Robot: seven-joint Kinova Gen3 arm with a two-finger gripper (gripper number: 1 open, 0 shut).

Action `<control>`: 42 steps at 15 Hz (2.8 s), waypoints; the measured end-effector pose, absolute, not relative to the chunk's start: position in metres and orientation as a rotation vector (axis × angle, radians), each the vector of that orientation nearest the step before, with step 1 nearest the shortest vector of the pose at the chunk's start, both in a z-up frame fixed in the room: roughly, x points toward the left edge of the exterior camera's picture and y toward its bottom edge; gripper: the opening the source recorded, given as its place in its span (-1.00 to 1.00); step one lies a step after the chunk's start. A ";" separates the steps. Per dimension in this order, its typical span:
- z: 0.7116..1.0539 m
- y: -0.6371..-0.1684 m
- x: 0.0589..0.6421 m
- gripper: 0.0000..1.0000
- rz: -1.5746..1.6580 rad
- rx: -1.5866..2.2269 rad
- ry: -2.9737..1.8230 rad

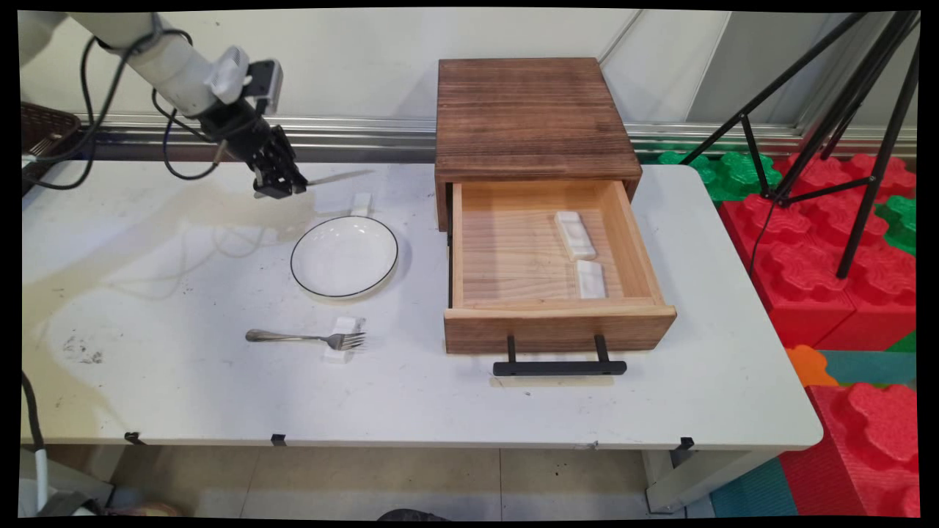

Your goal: Place the picked object into the drawer

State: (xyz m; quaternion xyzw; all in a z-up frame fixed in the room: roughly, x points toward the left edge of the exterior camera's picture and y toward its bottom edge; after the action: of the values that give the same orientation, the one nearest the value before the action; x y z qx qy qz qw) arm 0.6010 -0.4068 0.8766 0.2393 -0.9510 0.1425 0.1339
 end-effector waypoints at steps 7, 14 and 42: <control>0.920 -0.393 0.583 -1.00 0.432 0.665 -2.696; 0.952 -0.387 0.545 -1.00 0.430 0.628 -2.620; 0.955 -0.435 0.351 -1.00 0.413 0.593 -2.485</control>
State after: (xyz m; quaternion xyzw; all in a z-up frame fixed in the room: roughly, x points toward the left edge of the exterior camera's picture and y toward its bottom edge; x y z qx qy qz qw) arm 0.3515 -0.4349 0.9545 0.2204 -0.9237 0.1534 0.2733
